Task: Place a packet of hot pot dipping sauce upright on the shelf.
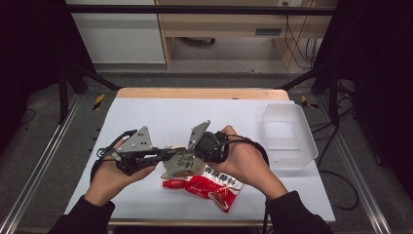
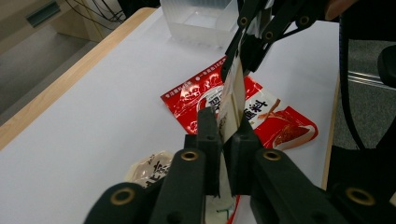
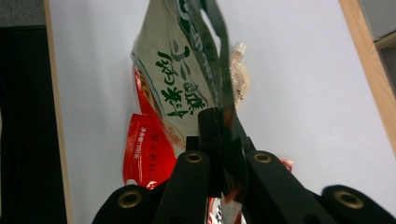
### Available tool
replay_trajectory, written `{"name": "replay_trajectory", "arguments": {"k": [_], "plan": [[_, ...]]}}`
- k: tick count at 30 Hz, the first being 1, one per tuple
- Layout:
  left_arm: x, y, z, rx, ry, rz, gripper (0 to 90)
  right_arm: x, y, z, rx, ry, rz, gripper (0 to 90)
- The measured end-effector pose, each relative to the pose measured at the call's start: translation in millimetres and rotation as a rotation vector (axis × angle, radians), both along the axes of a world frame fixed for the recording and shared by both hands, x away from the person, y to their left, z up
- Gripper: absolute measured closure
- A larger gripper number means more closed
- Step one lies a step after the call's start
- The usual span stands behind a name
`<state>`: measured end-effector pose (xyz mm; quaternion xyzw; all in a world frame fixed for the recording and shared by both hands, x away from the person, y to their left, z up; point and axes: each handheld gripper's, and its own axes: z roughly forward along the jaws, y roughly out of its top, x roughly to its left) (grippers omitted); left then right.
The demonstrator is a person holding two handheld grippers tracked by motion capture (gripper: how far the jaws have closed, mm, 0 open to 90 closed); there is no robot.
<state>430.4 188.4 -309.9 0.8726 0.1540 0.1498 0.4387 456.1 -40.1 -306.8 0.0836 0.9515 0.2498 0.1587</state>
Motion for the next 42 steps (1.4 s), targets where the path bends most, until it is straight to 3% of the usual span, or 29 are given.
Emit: {"name": "replay_trajectory", "arguments": {"k": [6, 10, 15, 19, 26, 42], "plan": [[0.3, 7.0, -0.3, -0.035, -0.006, 0.029, 75.6, 0.8, -4.9, 2.3, -0.038, -0.032, -0.025, 90.0], [0.9, 12.2, -2.7, -0.040, -0.005, 0.050, 70.4, 3.3, -14.5, 3.9, -0.037, -0.040, -0.047, 90.0], [3.3, 16.2, -9.8, -0.035, -0.004, 0.080, 59.8, 5.5, -27.3, 6.7, -0.035, -0.047, -0.072, 90.0], [6.4, 17.5, -18.1, -0.026, 0.002, 0.117, 46.3, 7.1, -36.3, 7.2, -0.033, -0.059, -0.089, 90.0], [11.1, 22.6, -30.3, -0.014, 0.000, 0.151, 34.4, 9.1, -52.1, 9.9, -0.023, -0.070, -0.126, 90.0], [14.0, 32.9, -47.7, 0.008, 0.013, 0.189, 23.0, 7.7, -93.7, 23.8, -0.005, -0.112, -0.204, 90.0]]}}
